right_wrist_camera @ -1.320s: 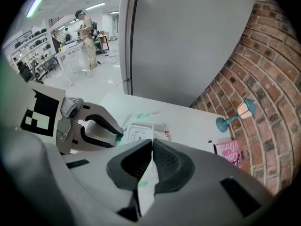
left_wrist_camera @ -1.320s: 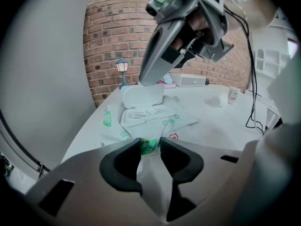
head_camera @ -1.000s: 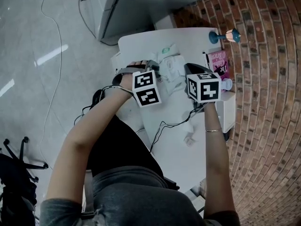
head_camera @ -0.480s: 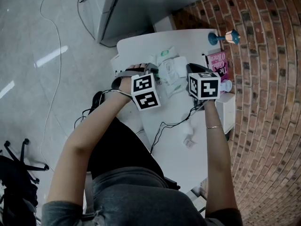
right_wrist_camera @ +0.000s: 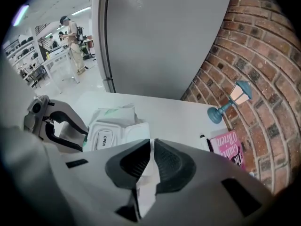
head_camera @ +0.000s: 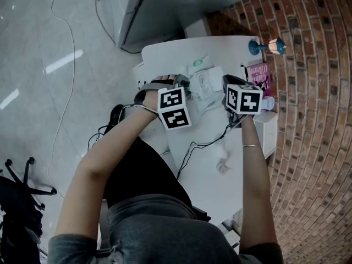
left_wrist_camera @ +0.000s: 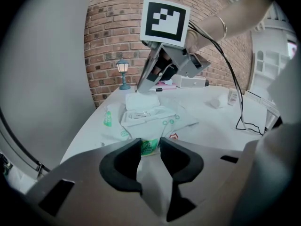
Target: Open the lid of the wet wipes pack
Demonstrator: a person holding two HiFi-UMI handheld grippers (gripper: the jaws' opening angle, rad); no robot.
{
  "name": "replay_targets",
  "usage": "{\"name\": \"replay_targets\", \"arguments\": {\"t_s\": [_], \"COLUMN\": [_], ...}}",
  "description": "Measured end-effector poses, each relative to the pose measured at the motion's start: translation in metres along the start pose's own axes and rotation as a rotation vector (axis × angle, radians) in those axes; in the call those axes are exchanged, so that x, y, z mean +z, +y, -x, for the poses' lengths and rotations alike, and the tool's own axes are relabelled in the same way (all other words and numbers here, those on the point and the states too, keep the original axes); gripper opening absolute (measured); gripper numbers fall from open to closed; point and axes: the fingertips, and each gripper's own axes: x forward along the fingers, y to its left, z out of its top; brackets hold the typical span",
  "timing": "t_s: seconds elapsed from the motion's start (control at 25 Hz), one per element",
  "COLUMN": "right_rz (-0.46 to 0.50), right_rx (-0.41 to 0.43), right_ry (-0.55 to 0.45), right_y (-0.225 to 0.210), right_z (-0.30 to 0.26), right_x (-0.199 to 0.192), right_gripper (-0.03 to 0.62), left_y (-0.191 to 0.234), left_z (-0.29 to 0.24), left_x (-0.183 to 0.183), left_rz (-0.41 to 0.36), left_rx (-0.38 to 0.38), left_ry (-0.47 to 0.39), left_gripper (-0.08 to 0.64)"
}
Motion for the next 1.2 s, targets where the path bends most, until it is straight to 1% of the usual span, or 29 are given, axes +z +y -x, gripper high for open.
{"name": "replay_targets", "arguments": {"t_s": [0.24, 0.28, 0.4, 0.52, 0.68, 0.84, 1.0, 1.2], "right_rz": [0.0, 0.006, 0.018, 0.012, 0.007, -0.062, -0.179, -0.322], "right_rx": [-0.017, -0.025, -0.04, -0.033, -0.045, -0.053, -0.044, -0.004], "right_ry": [0.015, 0.02, 0.031, 0.045, 0.036, -0.005, -0.096, -0.21], "right_y": [-0.003, -0.003, -0.002, 0.001, 0.002, -0.002, -0.004, 0.0], "right_z": [-0.01, -0.012, -0.018, -0.023, -0.024, -0.019, -0.002, 0.022], "right_x": [-0.006, -0.007, -0.009, -0.013, -0.014, -0.009, 0.001, 0.008], "right_gripper": [0.029, 0.009, 0.006, 0.005, 0.006, 0.006, 0.008, 0.008], "left_y": [0.0, 0.0, 0.0, -0.001, 0.0, 0.0, 0.0, 0.001], "left_z": [0.0, 0.0, -0.001, 0.0, 0.0, 0.0, 0.0, 0.0], "left_x": [-0.001, -0.001, -0.001, -0.001, -0.001, -0.002, -0.003, -0.004], "left_rz": [0.002, 0.001, -0.001, 0.001, 0.001, 0.001, 0.001, 0.001], "left_rx": [-0.001, 0.0, 0.004, 0.002, -0.001, 0.002, 0.0, 0.0], "left_ry": [0.001, 0.002, 0.003, 0.003, 0.002, 0.003, 0.002, 0.002], "left_gripper": [0.143, 0.143, 0.143, 0.143, 0.143, 0.143, 0.143, 0.143]}}
